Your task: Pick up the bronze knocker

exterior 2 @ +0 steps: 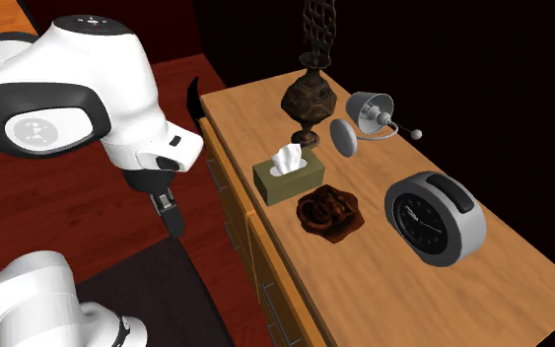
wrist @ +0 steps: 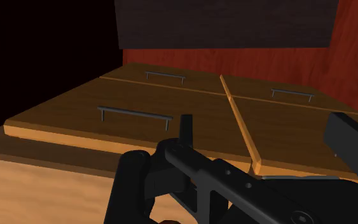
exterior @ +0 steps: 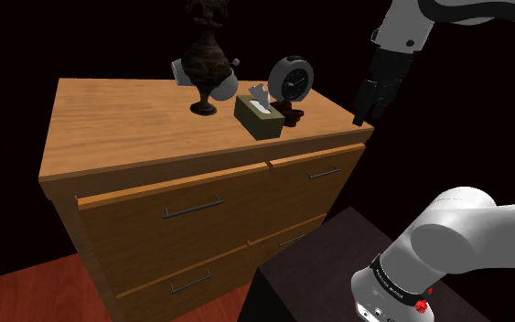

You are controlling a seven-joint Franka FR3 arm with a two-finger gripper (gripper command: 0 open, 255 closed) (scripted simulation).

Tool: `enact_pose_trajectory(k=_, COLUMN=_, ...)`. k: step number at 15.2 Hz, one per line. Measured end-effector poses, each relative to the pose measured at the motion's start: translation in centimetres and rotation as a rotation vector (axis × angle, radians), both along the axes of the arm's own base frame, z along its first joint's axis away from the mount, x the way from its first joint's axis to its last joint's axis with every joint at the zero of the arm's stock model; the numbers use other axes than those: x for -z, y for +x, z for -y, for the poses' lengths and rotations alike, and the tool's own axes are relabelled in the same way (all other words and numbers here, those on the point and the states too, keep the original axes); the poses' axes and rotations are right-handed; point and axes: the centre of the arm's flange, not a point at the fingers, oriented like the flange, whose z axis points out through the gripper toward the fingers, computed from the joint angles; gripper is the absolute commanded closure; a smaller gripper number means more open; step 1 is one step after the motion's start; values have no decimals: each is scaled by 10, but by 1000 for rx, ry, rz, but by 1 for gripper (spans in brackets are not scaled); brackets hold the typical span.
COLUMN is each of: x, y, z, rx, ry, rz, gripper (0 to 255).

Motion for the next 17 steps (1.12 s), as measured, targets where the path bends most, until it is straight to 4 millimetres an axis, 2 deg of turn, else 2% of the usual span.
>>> enact_pose_trajectory(k=1, x=0, y=0, z=0, rx=0, ry=0, rz=0, gripper=0)
enact_pose_trajectory(k=3, x=3, y=17, z=1, rx=23, ry=-1, rz=-8, gripper=0)
enact_pose_trajectory(k=13, x=34, y=153, z=8, rx=206, ry=-5, rz=-71, gripper=0)
enact_pose_trajectory(k=17, x=51, y=206, z=20, rx=281, ry=-7, rz=-99, gripper=0)
